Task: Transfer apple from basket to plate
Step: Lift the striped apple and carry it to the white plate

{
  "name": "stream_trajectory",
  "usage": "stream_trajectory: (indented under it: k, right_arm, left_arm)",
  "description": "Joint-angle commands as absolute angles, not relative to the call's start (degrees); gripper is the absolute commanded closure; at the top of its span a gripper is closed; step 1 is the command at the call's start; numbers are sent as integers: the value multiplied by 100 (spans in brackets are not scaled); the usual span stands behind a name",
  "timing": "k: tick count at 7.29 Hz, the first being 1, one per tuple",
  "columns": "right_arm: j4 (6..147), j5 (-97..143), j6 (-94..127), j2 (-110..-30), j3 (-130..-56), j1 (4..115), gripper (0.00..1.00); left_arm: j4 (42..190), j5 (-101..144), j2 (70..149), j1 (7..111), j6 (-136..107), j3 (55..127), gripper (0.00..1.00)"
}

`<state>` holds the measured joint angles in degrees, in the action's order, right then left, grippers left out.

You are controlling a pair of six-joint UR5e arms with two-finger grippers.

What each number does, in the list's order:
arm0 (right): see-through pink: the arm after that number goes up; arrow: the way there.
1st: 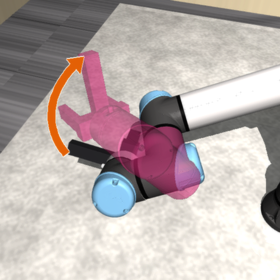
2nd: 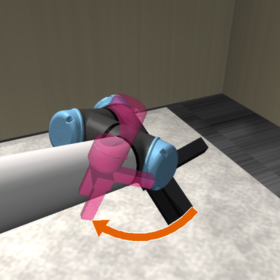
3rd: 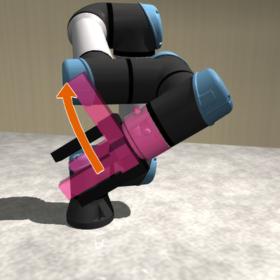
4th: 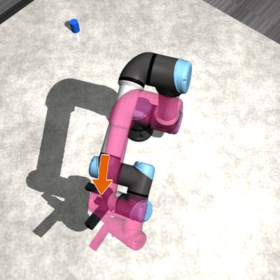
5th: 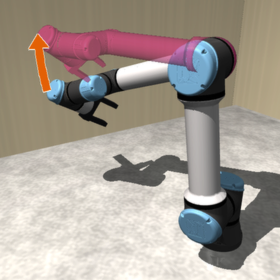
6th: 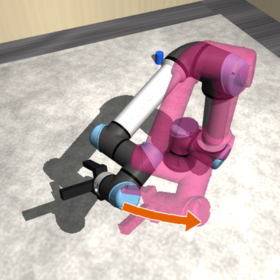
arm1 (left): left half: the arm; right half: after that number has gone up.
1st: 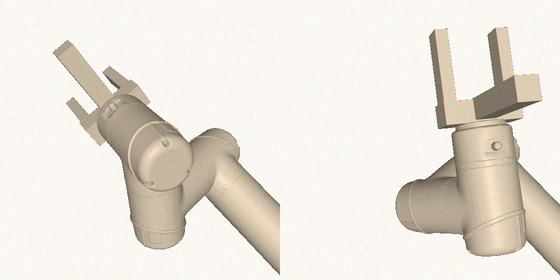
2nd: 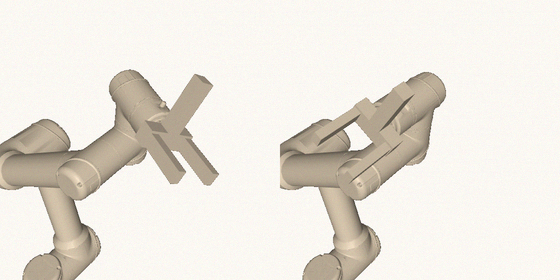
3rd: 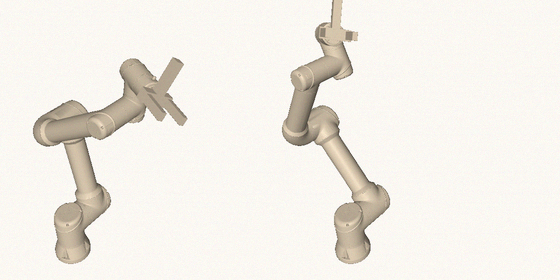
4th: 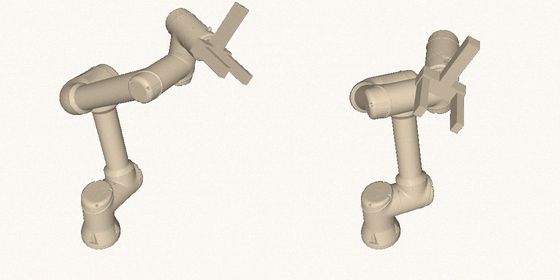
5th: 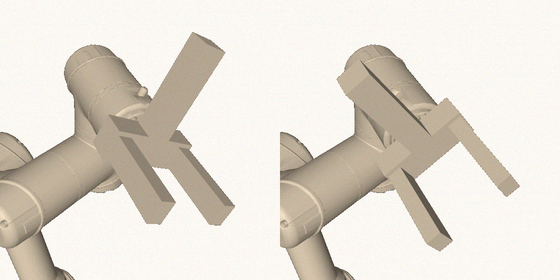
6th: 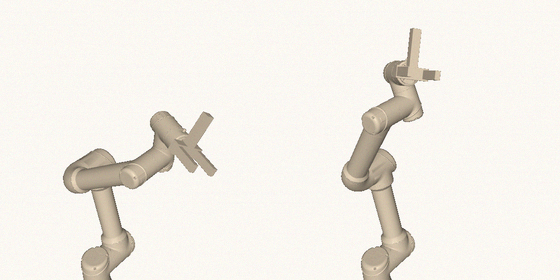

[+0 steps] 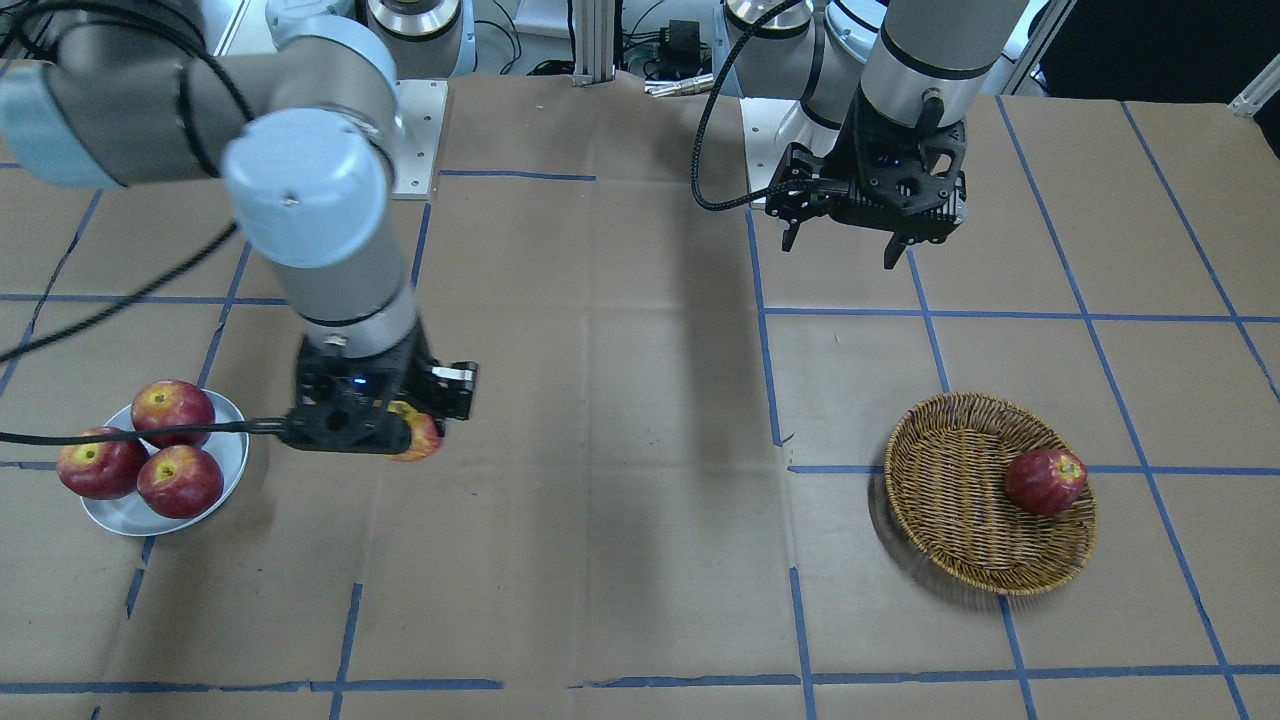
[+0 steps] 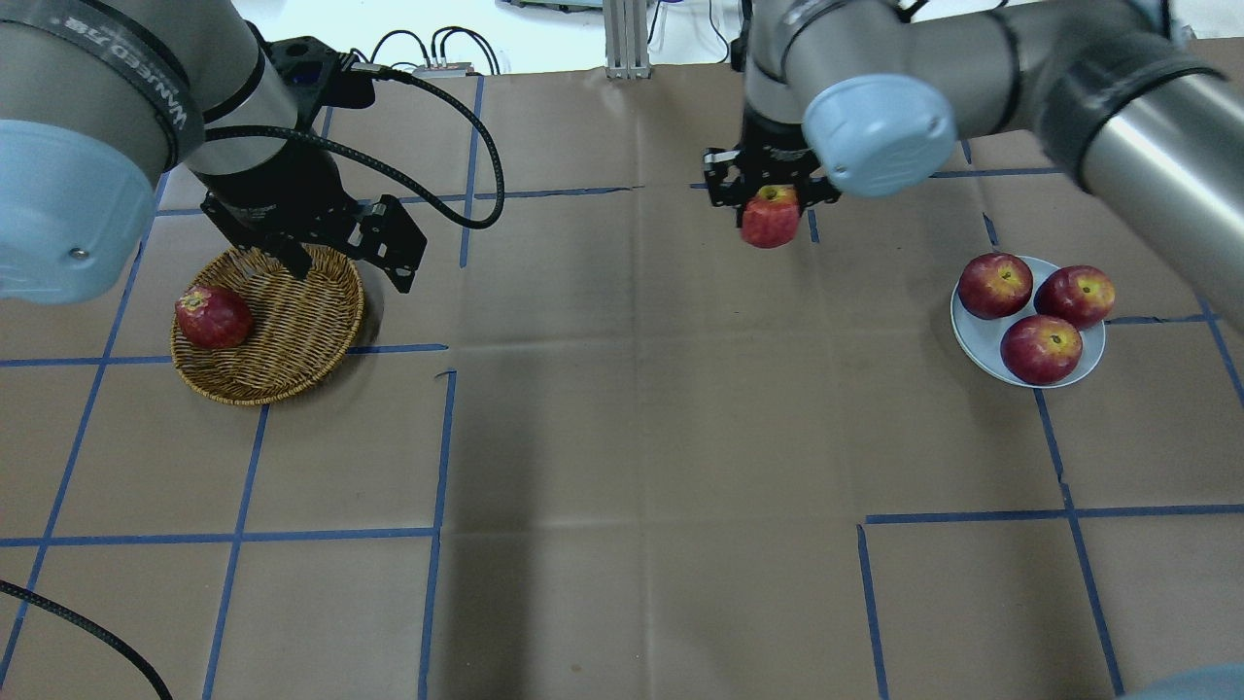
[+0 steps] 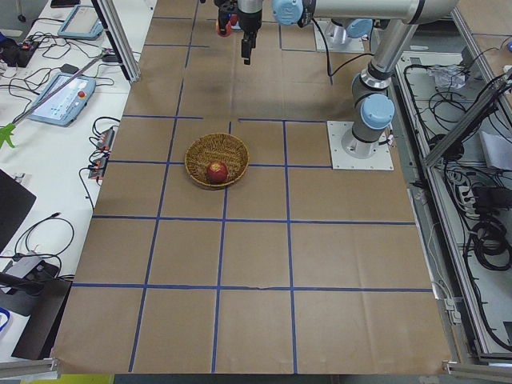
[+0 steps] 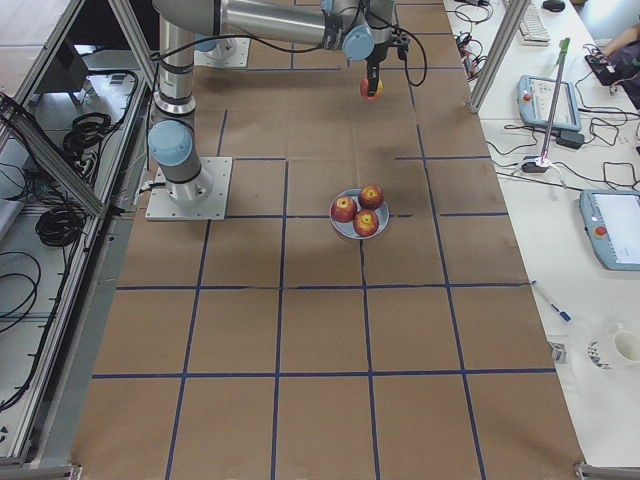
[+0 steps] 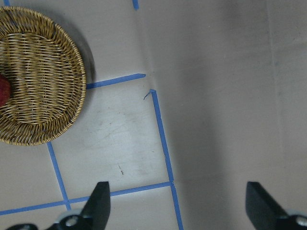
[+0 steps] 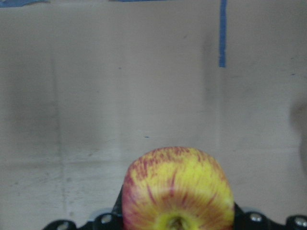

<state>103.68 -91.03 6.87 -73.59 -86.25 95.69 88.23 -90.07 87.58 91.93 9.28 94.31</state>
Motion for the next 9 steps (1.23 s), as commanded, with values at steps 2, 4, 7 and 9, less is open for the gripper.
stream_trajectory:
  k: [2,4,7,9]
  right_arm:
    - [10046,-9106,-1489,-7787,-9042,7599,44]
    - [10134,-9018,-2501,-7744,-9167,6798,45]
    - [11351,-9018,-2918,-7410,-9815,6539,46]
    - [11749,-9018,-2918,-7287,-10071,6521,46]
  left_arm:
    - [8824,-9000,8745,9193,932,9431,1]
    - [8833,-9000,8719,9193,932,9431,1]
    - [8833,-9000,8728,9193,932,9439,1]
    - [8833,-9000,8736,9193,932,9431,1]
